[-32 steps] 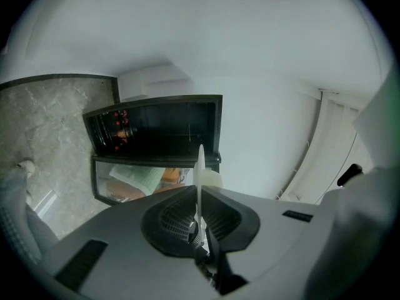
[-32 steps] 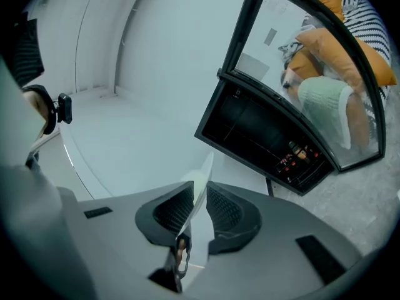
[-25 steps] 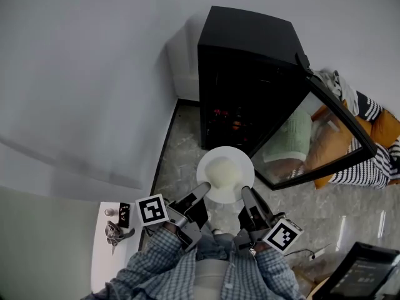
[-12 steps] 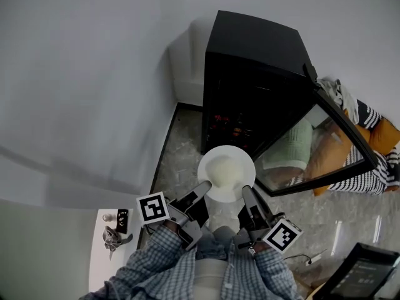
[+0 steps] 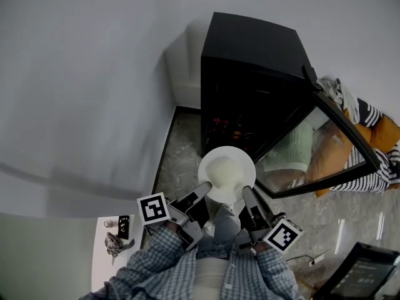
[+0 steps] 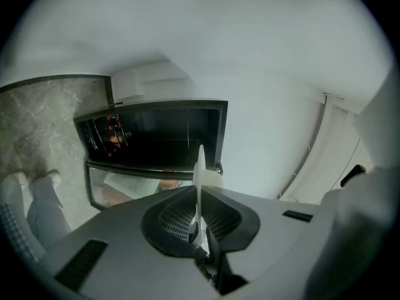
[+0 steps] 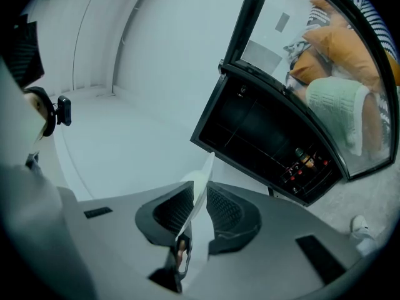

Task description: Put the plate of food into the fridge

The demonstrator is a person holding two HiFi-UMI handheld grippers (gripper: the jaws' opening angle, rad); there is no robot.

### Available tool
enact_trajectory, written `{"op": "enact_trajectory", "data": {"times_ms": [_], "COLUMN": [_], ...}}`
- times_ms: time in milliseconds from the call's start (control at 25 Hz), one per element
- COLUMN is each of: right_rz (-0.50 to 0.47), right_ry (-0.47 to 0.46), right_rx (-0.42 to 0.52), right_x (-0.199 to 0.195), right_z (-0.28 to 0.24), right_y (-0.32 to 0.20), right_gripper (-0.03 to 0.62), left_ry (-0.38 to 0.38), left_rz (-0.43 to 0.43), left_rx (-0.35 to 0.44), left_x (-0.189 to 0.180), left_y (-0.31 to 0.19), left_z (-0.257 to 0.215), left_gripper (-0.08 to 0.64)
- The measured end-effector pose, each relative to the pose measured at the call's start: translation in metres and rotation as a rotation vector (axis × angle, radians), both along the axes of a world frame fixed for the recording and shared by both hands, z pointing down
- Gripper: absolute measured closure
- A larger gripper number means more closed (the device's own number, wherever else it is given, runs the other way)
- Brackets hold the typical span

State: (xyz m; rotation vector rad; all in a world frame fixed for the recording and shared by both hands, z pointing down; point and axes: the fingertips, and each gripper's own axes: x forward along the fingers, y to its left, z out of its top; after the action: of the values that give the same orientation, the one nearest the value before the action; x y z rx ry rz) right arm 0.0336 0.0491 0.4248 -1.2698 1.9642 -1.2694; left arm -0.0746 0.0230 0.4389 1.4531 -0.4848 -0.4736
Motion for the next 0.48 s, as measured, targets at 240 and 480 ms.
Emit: {"op": "enact_trajectory", "data": {"times_ms": [240, 480], "right_rz": [-0.014, -0.017], "right_ry": [0.009, -0.008], "right_rx": [0.011, -0.003], "right_x": [0.009, 0.028], "right_z": [-0.002, 0.002], "right_y": [-0.023, -0.047], "right_gripper": [0.522, 0.522], "left_ry": [-0.015, -0.015], "left_rz": [0.003, -0.005], "left_rx": [0.004, -0.003], "left_x": [0.01, 0.029], "left_y": [-0.021, -0.045], "left_z": [-0.001, 0.001], "left_gripper": [0.543, 0.543]}}
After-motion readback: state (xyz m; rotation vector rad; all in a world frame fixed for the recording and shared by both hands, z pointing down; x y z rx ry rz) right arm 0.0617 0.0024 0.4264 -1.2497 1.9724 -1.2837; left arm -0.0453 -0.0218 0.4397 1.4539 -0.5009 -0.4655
